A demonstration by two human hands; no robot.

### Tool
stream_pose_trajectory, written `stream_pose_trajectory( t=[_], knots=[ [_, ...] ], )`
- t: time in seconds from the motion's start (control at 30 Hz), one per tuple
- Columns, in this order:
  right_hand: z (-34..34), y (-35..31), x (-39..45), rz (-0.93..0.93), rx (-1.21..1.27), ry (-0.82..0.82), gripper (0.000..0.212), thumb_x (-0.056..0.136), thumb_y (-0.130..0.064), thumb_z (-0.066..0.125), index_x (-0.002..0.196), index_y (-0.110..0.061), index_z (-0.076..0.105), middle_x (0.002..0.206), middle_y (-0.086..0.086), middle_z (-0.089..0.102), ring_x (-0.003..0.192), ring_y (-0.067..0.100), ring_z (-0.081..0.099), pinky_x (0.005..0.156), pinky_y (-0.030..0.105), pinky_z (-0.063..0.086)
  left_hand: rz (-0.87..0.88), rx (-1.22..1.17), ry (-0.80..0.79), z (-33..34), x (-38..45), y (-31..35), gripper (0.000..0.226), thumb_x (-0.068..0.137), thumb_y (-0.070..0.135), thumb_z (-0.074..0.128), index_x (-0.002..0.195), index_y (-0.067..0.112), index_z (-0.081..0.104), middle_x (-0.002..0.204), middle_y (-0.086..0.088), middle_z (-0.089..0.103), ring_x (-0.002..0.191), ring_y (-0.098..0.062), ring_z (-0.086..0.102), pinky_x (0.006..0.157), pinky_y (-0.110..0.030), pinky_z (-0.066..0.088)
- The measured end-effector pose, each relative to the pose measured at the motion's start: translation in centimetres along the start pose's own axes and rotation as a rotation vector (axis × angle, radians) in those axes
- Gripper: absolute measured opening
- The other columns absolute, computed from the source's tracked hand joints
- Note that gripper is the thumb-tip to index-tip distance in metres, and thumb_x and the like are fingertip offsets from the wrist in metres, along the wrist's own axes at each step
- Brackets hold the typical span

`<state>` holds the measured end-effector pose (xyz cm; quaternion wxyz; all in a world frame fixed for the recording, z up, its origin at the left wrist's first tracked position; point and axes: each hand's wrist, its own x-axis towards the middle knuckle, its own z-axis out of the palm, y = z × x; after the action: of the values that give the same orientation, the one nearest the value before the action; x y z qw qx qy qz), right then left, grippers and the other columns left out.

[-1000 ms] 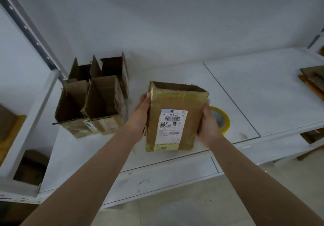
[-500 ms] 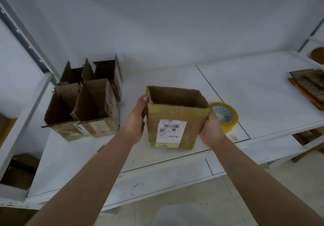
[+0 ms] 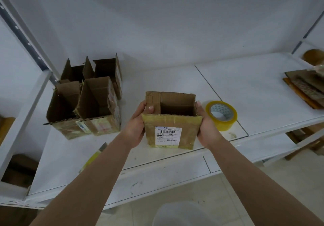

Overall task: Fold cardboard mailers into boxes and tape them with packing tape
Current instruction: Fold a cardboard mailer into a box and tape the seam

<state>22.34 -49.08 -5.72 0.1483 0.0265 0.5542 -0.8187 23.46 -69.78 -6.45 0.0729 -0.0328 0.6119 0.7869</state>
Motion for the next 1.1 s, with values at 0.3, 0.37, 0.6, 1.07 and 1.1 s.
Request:
stream_pose_trajectory(
  t=[0.3,0.37,0.6,1.07,1.1],
  knots=[
    [0.3,-0.5,-0.9,-0.180,-0.095,-0.003,0.031,0.097,-0.007,0.053,0.123,-0.023,0.053,0.105,0.005,0.070,0.091,0.021,0.070,0.067,0.031,0.057,0.084,-0.067,0.007,0.6,-0.5,0.3,0.044,0.097,0.001,0.045,0.123,0.035,0.058,0.113,-0.011,0.069,0.095,-0.025,0.069,0.073,-0.032,0.057],
    [0.3,-0.6,-1.0,-0.220,-0.097,-0.019,0.029,0.096,-0.001,0.052,0.115,-0.023,0.055,0.096,0.001,0.071,0.084,0.019,0.070,0.064,0.030,0.056,0.158,-0.080,-0.002,0.7,-0.6,0.4,0.045,0.095,-0.007,0.042,0.117,0.028,0.058,0.105,-0.010,0.069,0.087,-0.022,0.068,0.067,-0.030,0.057],
    [0.3,-0.5,-1.1,-0.209,-0.113,-0.010,0.038,0.089,0.014,0.045,0.085,-0.020,0.063,0.082,0.003,0.068,0.068,0.018,0.065,0.053,0.026,0.053,0.110,0.102,0.069,0.3,-1.3,1.2,0.032,0.092,0.013,0.040,0.094,0.025,0.070,0.103,-0.001,0.070,0.100,-0.026,0.061,0.089,-0.038,0.045],
    [-0.3,-0.4,-0.4,-0.202,-0.112,-0.017,0.020,0.097,-0.030,0.051,0.090,-0.017,0.065,0.087,0.000,0.069,0.082,0.018,0.065,0.071,0.031,0.056,0.175,0.330,0.122,0.6,-2.0,1.6,0.025,0.093,0.033,0.058,0.111,0.022,0.071,0.103,0.006,0.072,0.099,-0.014,0.065,0.081,-0.020,0.052],
    [-0.2,-0.4,-0.4,-0.218,-0.161,0.004,0.012,0.096,-0.023,0.056,0.089,-0.017,0.064,0.085,-0.001,0.067,0.081,0.017,0.064,0.068,0.028,0.055,0.176,0.384,0.132,0.6,-2.0,1.8,0.021,0.095,0.027,0.058,0.111,0.022,0.071,0.107,0.003,0.070,0.102,-0.015,0.063,0.083,-0.022,0.052]
  ],
)
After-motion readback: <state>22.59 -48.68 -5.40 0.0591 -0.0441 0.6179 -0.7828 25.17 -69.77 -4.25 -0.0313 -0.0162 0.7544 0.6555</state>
